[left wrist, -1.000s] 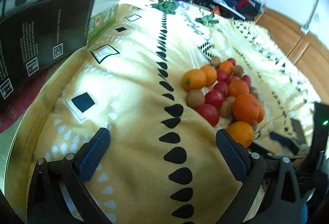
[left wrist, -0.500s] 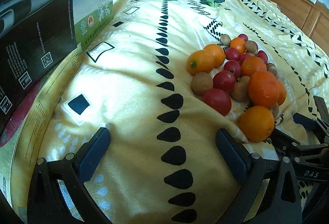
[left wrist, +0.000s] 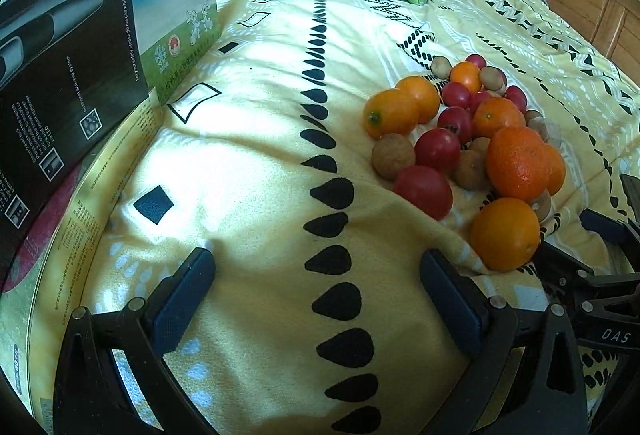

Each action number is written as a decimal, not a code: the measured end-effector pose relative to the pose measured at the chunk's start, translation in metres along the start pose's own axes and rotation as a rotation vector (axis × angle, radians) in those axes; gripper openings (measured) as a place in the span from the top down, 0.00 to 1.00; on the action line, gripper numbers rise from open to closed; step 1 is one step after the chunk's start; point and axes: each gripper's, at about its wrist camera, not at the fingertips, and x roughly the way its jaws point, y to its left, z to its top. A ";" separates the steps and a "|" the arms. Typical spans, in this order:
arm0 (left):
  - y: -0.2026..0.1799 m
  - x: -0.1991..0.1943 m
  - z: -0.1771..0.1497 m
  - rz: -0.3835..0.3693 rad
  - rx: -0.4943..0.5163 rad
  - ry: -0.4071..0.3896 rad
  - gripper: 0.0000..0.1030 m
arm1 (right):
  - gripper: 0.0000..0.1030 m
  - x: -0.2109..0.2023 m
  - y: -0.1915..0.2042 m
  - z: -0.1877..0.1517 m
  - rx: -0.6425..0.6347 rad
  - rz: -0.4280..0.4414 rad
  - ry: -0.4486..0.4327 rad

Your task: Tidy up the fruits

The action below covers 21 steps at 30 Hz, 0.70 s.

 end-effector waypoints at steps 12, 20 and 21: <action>-0.001 -0.009 -0.006 -0.007 0.007 -0.011 0.00 | 0.00 0.002 -0.005 0.001 0.013 0.036 -0.013; 0.000 -0.013 -0.013 -0.011 0.021 -0.016 0.00 | 0.00 0.001 -0.006 0.000 0.013 0.036 -0.016; 0.000 -0.012 -0.014 -0.006 0.024 -0.015 0.00 | 0.00 0.001 -0.007 0.000 0.012 0.035 -0.017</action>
